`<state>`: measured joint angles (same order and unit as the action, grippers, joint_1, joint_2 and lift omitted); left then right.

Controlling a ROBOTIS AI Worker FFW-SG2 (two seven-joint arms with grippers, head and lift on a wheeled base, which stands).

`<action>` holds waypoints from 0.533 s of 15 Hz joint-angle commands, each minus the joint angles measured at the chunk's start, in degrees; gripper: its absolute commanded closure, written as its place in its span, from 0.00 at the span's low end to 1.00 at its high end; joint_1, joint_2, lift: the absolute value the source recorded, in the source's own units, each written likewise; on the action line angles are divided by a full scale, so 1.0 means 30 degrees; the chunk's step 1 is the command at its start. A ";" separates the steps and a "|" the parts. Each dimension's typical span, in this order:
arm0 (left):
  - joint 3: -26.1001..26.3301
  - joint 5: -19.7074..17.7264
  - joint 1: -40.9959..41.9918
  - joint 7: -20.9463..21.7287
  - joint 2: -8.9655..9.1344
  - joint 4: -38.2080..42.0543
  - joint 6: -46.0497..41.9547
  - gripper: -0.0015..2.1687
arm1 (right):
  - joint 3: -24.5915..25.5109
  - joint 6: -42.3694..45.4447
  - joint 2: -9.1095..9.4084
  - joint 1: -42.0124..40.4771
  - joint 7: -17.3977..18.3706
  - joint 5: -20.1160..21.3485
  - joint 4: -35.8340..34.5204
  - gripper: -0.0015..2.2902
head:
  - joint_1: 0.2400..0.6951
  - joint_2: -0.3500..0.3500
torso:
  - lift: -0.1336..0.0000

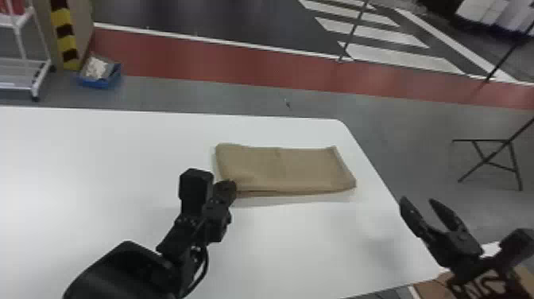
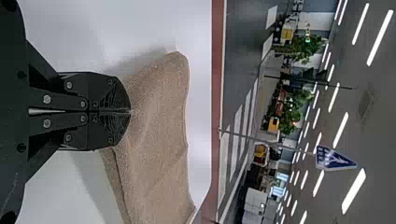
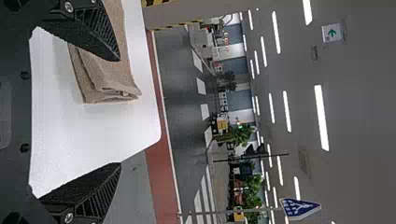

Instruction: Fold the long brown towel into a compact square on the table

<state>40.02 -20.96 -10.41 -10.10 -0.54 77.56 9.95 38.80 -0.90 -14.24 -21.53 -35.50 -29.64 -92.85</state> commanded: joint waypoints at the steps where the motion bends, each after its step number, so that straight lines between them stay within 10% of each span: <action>1: -0.0683 0.0015 0.0599 -0.0001 -0.0788 0.1598 0.1008 0.64 | -0.0014 0.0019 0.0000 0.0029 -0.0002 -0.0024 -0.0075 0.04 | 1.00 0.00 | 0.07; 8: -0.3642 0.0132 0.4290 -0.0030 -0.4098 0.7633 0.3117 0.64 | -0.0542 -0.0040 0.0000 0.0322 0.0174 0.0094 -0.0192 0.04 | 1.00 0.00 | 0.07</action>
<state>30.65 -20.65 0.29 -10.20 -11.32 97.14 18.13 37.57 -1.02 -14.24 -20.88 -35.04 -29.55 -93.40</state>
